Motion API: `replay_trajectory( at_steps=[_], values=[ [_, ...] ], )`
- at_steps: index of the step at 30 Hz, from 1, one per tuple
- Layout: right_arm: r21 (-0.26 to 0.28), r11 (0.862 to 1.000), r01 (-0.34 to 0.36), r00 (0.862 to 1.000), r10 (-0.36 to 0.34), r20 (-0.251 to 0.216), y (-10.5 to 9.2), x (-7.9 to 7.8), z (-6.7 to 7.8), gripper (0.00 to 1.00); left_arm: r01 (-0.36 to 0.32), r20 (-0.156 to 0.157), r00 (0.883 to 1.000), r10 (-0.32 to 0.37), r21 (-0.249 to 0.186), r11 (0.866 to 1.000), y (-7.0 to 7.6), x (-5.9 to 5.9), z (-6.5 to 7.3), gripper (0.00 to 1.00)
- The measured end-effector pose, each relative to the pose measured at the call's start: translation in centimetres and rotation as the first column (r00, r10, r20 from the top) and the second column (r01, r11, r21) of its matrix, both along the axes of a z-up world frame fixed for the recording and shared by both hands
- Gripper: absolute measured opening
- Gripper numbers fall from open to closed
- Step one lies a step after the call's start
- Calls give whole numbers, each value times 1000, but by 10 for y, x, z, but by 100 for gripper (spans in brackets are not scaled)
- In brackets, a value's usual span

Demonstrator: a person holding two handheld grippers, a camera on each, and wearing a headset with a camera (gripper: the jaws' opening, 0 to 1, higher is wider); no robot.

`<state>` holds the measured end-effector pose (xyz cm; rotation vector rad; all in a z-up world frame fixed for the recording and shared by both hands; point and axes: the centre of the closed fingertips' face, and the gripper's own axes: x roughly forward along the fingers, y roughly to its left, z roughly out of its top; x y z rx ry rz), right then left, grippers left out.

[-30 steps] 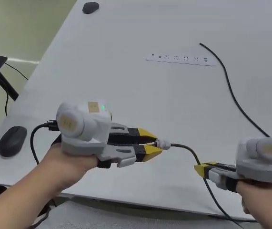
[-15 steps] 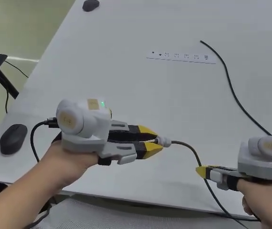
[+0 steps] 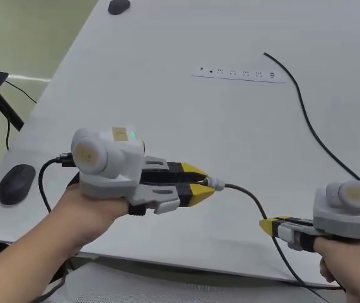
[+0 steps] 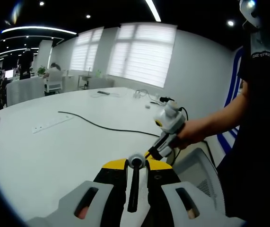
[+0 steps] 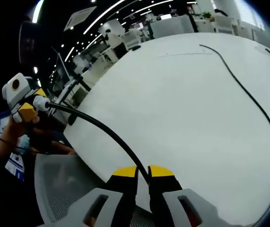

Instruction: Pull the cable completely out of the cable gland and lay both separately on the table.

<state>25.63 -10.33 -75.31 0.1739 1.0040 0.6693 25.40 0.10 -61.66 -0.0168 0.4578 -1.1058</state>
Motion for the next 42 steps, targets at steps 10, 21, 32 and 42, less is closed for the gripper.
replay_trajectory(
  at_steps=[10,21,32,42],
  values=[
    [-38,996,-84,986,89,144,-1,13,21,26,-2,-8,1000,2,8,1000,1,0,-2,15],
    [-81,941,-328,840,330,432,53,20,81,41,1,-19,1000,-1,11,1000,1,-2,-4,15],
    [-274,815,-511,631,572,524,88,-1,94,26,6,-22,1000,-6,9,1000,1,-3,-4,15],
    [-298,792,-532,599,601,529,94,-3,91,14,22,-28,999,-22,1,1000,-2,-7,-4,15]
  ],
)
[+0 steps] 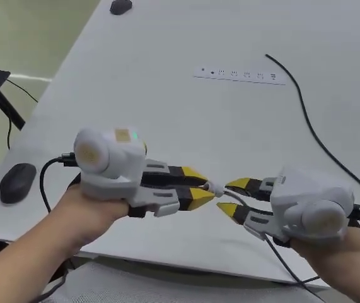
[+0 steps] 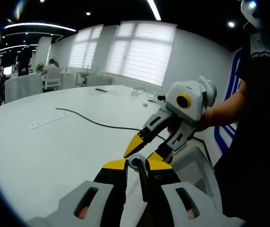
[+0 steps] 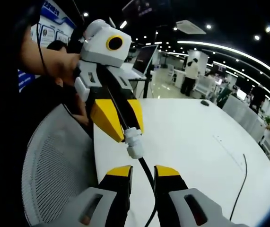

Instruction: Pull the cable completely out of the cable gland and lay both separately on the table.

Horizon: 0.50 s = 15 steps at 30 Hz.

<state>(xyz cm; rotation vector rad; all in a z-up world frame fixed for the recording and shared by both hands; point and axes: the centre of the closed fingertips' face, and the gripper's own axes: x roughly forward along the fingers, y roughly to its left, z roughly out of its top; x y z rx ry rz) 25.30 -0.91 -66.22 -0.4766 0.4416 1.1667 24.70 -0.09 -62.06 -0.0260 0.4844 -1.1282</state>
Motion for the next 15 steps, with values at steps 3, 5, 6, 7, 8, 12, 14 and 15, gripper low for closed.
replay_trajectory(
  at_steps=[3,5,6,7,8,12,14,15],
  values=[
    [10,1000,3,1000,-3,1,2,0,1,9,3,-1,1000,-3,-3,1000,-1,0,1,15],
    [10,1000,8,1000,-8,-2,1,0,1,7,7,-1,1000,-7,-5,1000,-1,-1,1,15],
    [9,1000,11,1000,-11,0,1,1,0,5,8,-1,1000,-8,-5,1000,-1,-1,1,15],
    [9,1000,13,1000,-13,0,0,2,0,3,10,-1,1000,-10,-4,1000,-1,-1,1,15],
    [14,1000,17,1000,-17,-8,0,2,1,3,12,0,1000,-12,-1,1000,-1,-2,1,15],
    [20,1000,23,1000,-22,-19,-1,1,-1,3,14,2,1000,-14,2,1000,-3,-3,0,15],
    [28,999,32,999,-31,-33,-1,0,-2,3,16,3,1000,-16,5,1000,-3,-4,0,15],
    [23,999,38,999,-38,-37,-2,1,-4,2,17,3,1000,-17,3,1000,-3,-4,0,15]
  ],
)
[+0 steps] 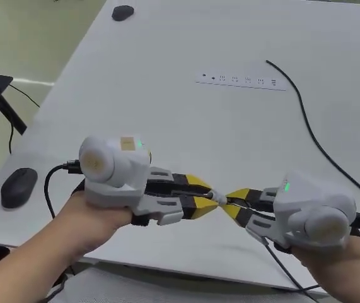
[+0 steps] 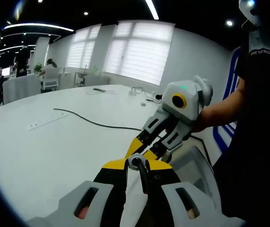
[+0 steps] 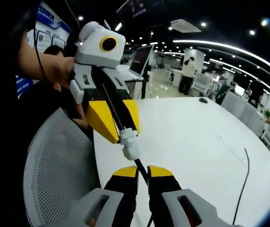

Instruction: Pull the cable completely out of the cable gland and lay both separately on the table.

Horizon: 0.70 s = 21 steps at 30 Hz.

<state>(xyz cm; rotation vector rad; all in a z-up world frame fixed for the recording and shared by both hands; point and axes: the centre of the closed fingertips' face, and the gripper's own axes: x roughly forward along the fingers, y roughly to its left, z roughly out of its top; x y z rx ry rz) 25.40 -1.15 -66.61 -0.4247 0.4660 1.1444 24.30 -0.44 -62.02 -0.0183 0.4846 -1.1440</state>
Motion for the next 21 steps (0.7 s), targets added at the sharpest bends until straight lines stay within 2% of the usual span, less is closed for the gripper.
replay_trajectory(
  at_steps=[5,9,13,16,18,21],
  values=[
    [2,999,40,999,-39,-32,-7,3,-6,2,-1,4,1000,1,-11,1000,0,0,3,15],
    [2,997,79,994,-78,-80,-14,4,-13,2,-8,5,1000,8,-21,1000,1,1,6,15],
    [1,993,120,983,-118,-141,-21,3,-22,1,-16,6,1000,16,-18,1000,4,2,5,15],
    [6,990,138,978,-135,-162,-25,2,-27,1,-20,5,1000,20,-21,1000,5,3,5,15],
    [12,986,164,967,-158,-200,-28,1,-30,1,-24,6,1000,24,-21,1000,5,4,5,15],
    [17,981,192,955,-183,-232,-32,2,-34,1,-28,4,1000,29,-22,999,6,4,5,15]
  ],
)
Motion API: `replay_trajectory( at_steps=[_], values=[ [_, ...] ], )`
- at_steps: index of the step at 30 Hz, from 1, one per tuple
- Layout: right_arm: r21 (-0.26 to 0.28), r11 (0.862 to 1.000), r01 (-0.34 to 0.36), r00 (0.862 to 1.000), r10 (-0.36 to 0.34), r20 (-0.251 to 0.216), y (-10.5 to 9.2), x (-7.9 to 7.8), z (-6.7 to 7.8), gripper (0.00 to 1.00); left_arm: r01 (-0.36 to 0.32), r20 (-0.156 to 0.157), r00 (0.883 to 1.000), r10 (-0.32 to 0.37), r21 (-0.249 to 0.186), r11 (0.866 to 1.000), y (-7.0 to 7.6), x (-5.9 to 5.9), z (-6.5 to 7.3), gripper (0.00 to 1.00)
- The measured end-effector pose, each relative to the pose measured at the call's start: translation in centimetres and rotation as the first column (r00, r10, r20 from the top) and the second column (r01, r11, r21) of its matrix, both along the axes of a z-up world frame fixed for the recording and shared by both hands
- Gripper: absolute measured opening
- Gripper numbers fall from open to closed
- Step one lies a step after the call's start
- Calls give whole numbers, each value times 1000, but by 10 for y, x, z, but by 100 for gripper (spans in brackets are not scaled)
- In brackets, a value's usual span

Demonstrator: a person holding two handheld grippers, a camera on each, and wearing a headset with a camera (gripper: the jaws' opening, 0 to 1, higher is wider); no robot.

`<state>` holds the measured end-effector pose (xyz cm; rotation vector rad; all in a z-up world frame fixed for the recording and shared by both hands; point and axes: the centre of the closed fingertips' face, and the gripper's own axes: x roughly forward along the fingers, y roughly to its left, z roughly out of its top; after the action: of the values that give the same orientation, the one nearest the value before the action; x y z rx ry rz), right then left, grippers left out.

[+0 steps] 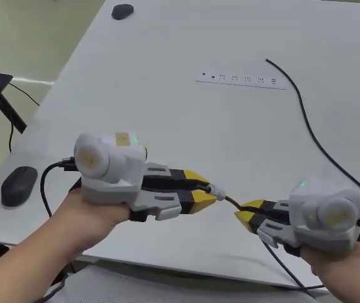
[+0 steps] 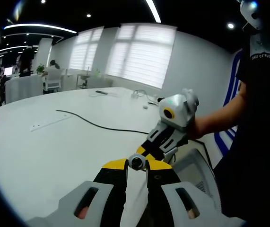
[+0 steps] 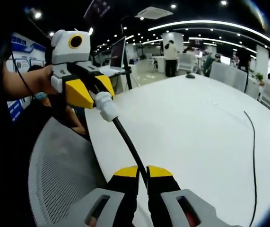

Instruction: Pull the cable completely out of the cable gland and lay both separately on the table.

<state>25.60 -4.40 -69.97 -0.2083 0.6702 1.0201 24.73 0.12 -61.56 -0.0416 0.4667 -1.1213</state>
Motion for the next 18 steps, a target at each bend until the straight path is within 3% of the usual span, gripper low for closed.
replay_trajectory(
  at_steps=[9,18],
  values=[
    [-1,1000,30,998,-30,-53,-9,-1,-9,0,-15,-5,1000,15,-5,1000,3,4,0,15],
    [-22,999,40,997,-42,-71,-19,-3,-19,0,-29,-4,1000,29,-11,1000,4,7,-1,15]
  ],
)
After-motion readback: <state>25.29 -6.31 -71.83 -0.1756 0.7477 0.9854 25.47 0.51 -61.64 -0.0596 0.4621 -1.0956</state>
